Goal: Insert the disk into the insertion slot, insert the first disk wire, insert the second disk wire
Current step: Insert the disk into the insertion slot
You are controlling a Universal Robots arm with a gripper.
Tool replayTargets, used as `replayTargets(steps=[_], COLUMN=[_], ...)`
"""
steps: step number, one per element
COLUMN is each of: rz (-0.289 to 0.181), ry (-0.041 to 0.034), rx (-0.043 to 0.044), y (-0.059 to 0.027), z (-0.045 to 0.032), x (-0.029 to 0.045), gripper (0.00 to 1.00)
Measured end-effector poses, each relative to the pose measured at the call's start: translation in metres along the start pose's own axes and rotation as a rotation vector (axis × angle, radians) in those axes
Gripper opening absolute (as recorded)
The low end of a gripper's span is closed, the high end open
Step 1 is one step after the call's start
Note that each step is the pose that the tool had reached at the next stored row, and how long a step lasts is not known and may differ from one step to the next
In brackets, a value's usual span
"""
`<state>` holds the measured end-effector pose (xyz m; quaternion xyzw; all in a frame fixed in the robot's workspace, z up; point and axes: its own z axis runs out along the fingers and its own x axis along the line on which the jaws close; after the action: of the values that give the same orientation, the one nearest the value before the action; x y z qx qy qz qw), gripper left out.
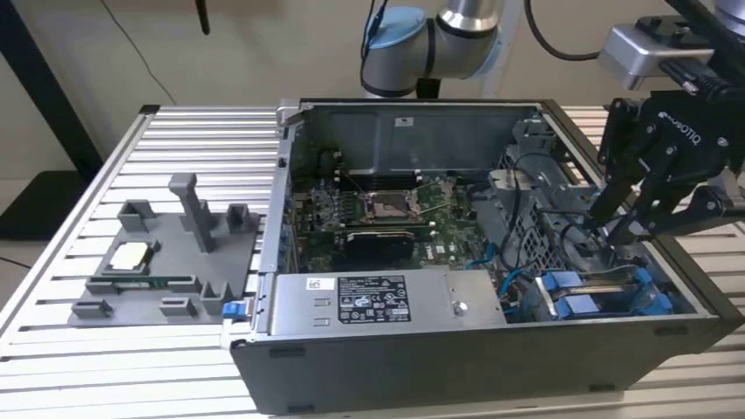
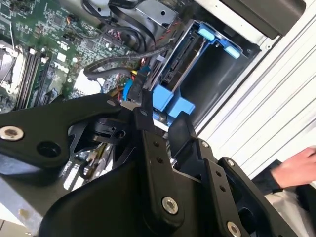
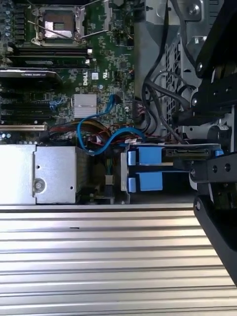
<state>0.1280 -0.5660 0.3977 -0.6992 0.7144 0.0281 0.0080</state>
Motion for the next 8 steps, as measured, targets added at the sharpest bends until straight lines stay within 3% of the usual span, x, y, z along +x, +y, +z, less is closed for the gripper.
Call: replayTargets(steps=[2, 5, 8], rz=[0.000, -0.001, -0.001], ry=[-0.0058, -0.0205, -0.0251], rx=[0.0030, 0.0056, 0.0132], y=[0.0001, 0.0004, 0.0006], z=[0.0012, 0.0025, 0.0058], x=[-0.0020, -0.0050, -0.0075], gripper=[0.41, 0.41, 0.41])
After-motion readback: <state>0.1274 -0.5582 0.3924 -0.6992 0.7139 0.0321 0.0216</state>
